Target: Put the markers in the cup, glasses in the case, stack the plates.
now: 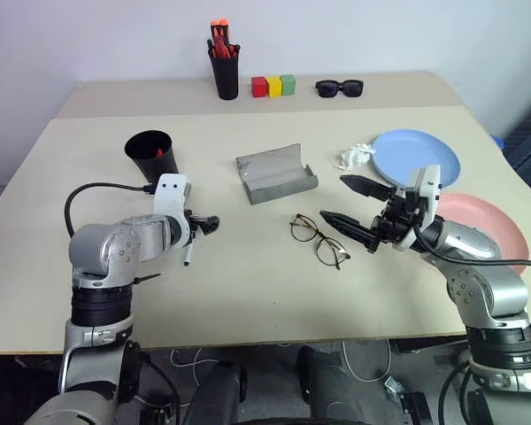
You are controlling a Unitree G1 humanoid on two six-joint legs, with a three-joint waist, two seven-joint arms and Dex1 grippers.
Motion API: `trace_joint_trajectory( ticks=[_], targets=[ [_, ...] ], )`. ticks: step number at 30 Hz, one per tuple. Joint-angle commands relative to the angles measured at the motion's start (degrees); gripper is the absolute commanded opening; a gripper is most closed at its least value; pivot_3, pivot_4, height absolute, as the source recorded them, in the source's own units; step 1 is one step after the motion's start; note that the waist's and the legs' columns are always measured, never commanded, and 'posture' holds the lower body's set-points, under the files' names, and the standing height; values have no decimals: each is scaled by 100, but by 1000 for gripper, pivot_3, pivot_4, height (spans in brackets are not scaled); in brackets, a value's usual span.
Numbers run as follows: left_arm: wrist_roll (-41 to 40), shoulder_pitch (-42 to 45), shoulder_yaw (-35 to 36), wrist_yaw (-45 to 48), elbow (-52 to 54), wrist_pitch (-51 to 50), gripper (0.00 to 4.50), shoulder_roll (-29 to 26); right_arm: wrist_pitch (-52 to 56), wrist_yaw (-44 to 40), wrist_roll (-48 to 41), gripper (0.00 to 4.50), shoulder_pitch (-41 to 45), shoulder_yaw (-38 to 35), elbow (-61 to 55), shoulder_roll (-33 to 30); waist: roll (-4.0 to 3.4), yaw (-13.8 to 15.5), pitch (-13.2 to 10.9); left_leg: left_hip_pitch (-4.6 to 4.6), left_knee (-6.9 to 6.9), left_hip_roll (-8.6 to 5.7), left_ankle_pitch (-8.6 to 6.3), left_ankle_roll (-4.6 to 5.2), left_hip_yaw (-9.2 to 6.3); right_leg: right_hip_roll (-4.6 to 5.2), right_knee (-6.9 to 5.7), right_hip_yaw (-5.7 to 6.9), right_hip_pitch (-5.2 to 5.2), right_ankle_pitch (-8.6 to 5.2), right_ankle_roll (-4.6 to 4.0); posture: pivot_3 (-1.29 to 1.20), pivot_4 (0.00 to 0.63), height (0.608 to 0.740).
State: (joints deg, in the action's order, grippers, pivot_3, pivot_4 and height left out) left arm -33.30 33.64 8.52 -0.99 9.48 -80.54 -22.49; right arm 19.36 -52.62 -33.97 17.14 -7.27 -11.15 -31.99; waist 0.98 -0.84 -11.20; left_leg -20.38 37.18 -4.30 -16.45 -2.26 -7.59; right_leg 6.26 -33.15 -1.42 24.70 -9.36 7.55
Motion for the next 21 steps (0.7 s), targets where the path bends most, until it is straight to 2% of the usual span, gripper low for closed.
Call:
trace_joint_trajectory(
  ticks=[1, 4, 7, 11, 16, 20, 21],
  targets=[
    [148, 162, -13, 138, 33, -131, 4422, -61, -66, 52, -58, 4500, 77, -117, -229, -13, 0, 9, 0, 0, 0, 0, 0, 0, 0, 0, 0, 0, 0, 0, 0, 0, 150, 740],
    [288, 241, 26, 169, -60, -105, 3622, -8, -79, 69, -50, 4500, 69, -111, -228, -21, 0, 13, 0, -1, 1, 0, 0, -1, 0, 0, 0, 0, 0, 0, 0, 0, 150, 740],
    [343, 285, -19, 313, -83, -220, 2179, -42, -101, 77, -21, 4500, 46, -117, -228, -44, 0, 13, 0, -1, 1, 0, 0, -1, 0, 0, 0, -1, 0, 0, 0, 0, 150, 740],
    [435, 290, -62, 478, -69, -151, 41, -52, -97, 68, -29, 4500, 71, -131, -187, -53, 0, 15, 0, -1, 1, -1, 0, -1, 0, 2, 0, -1, 0, 0, 1, 0, 150, 740],
    [315, 186, 74, 640, 314, -212, 9, 213, -103, 31, -19, 4500, 49, -127, -158, -76, 0, 13, 0, -2, 1, 0, 1, -2, 0, 2, 1, -1, 0, 0, 1, 0, 150, 740],
    [282, 191, -49, 1042, 766, 417, 9, 177, 63, -116, -130, 4500, -60, -174, -136, -226, 0, 16, 0, -3, 1, 0, 1, -2, 0, 3, 1, 0, 0, 0, 0, 0, 150, 740],
    [309, 179, -48, 1265, 821, 979, 9, 210, 90, -162, -160, 4500, -80, -192, -131, -263, 0, 17, 0, -3, 1, 0, 1, -3, 0, 3, 1, 0, 0, 0, 0, 0, 150, 740]
  ],
)
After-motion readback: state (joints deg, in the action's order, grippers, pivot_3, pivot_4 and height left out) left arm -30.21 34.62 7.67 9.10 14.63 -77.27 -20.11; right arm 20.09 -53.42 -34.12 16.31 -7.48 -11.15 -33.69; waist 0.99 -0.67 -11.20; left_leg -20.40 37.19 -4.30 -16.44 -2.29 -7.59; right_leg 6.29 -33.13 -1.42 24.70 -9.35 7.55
